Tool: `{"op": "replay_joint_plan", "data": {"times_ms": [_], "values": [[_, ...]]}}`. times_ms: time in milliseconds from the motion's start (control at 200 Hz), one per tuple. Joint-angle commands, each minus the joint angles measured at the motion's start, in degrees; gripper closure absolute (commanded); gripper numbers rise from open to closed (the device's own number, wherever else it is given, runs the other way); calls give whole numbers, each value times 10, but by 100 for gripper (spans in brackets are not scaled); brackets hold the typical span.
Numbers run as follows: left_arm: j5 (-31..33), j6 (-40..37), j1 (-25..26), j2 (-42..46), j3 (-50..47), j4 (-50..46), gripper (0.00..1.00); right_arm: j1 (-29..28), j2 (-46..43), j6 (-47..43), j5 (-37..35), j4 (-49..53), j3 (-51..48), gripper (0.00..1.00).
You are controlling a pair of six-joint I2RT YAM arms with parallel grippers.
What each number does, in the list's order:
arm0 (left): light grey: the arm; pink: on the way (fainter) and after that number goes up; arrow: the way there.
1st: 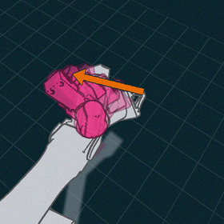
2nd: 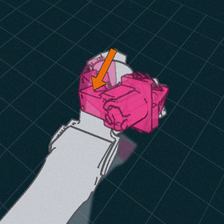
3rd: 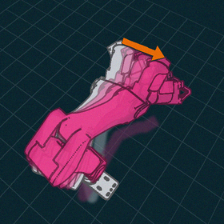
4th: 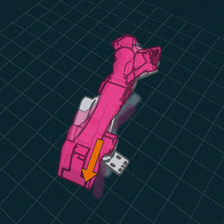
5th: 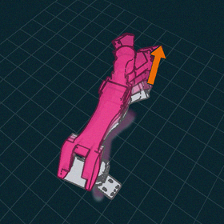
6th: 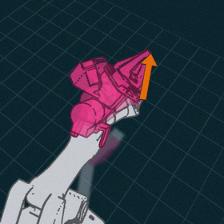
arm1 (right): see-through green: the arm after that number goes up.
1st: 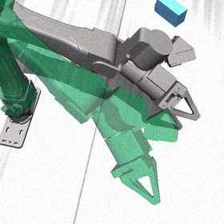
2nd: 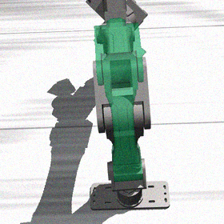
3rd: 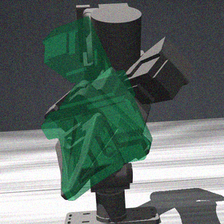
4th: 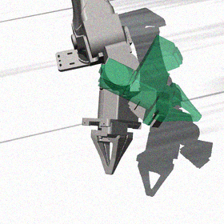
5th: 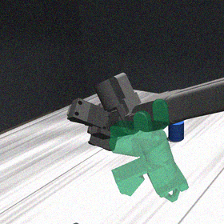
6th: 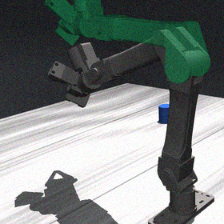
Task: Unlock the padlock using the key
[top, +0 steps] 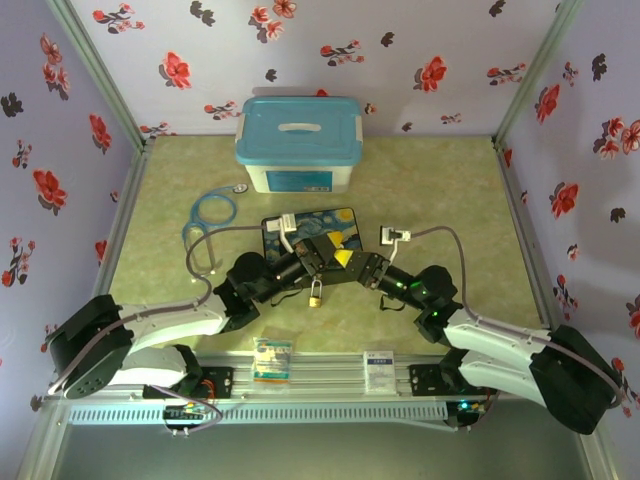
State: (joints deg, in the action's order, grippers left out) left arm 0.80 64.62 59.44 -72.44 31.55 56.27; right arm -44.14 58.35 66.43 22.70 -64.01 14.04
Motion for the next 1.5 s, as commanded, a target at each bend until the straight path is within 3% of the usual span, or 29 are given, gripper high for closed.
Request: {"op": "replay_joint_plan", "data": {"times_ms": [0,320,545,710,805,955,990,1035,1055,1185,1260,1360,1495], "values": [[-6,2,-2,1,-4,11,100,3,-11,-5,-8,-24,-3,55],[-8,6,1,-2,-13,17,100,5,-3,-2,-21,-36,-3,68],[-8,22,1,-16,-28,49,100,5,17,9,-23,-59,-1,82],[-8,27,1,-24,-28,58,100,5,30,15,-28,-77,-10,87],[-8,23,1,-23,-27,59,100,5,32,17,-33,-80,-17,99],[-7,15,-1,-16,-30,50,100,5,22,16,-44,-69,-24,100],[-6,14,-1,-15,-31,48,86,5,19,16,-47,-67,-26,100],[-3,15,-2,-14,-34,42,56,5,14,16,-50,-61,-28,100],[-1,15,-4,-11,-35,40,52,5,10,16,-51,-56,-28,100],[9,-3,-23,37,-41,-15,42,5,-26,0,-61,4,-35,100],[34,-26,-28,89,-27,-129,33,5,-55,-10,-70,45,-42,100],[75,-50,-27,146,8,-332,29,5,-104,-30,-80,127,-45,100],[52,-42,-28,149,13,-445,27,6,-173,-70,-98,278,-34,100]]}}
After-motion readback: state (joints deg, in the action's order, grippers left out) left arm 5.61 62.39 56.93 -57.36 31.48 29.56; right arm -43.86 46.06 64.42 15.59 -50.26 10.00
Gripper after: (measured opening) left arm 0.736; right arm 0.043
